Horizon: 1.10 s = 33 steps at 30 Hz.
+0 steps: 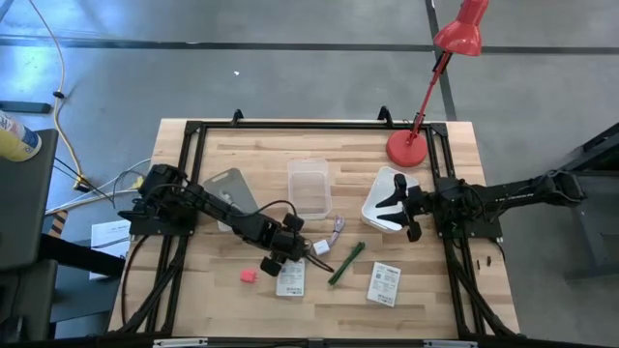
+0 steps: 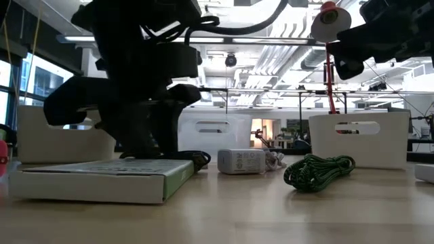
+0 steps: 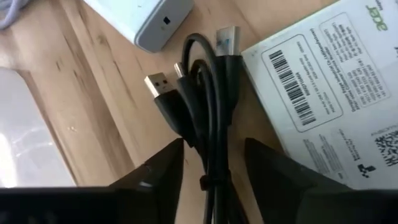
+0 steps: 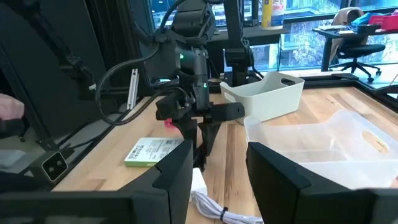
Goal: Pick and place items into bin
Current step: Put the black charger cable into the gray bin
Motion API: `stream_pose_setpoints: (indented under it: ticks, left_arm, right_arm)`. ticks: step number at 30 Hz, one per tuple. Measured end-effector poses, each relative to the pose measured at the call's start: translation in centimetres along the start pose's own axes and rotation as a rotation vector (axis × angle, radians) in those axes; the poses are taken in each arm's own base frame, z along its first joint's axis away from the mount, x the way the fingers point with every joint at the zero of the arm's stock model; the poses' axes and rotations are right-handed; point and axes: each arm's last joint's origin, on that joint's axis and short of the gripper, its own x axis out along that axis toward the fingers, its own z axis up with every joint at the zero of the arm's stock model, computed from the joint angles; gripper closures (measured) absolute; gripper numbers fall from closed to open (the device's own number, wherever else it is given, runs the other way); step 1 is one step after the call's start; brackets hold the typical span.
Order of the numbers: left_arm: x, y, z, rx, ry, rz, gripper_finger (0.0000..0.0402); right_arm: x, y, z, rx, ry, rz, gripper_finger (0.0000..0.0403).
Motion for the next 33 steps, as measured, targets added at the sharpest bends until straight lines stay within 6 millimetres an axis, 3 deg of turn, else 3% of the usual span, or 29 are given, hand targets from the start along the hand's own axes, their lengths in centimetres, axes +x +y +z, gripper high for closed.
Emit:
stream_pose_setpoints:
  ticks: [8, 14, 19, 33]
  left_arm:
    - [0.0, -0.1, 0.0, 0.011, -0.004, -0.014, 0.0386]
    - [-0.1, 0.1, 0.2, 0.013, 0.015, 0.003, 0.0358]
    - [-1.2, 0.7, 1.0, 0.040, 0.071, 0.069, 0.0383]
    - [-7.4, 1.6, 3.3, 0.128, 0.334, 0.181, 0.0390]
  right_arm:
    - [0.0, 0.0, 0.0, 0.000, 0.000, 0.000, 0.0261]
    - [0.0, 0.0, 0.0, 0.000, 0.000, 0.000, 0.0261]
    - [0.0, 0.0, 0.0, 0.000, 0.000, 0.000, 0.0261]
    - [0.0, 0.0, -0.2, -0.006, 0.024, -0.005, 0.0261]
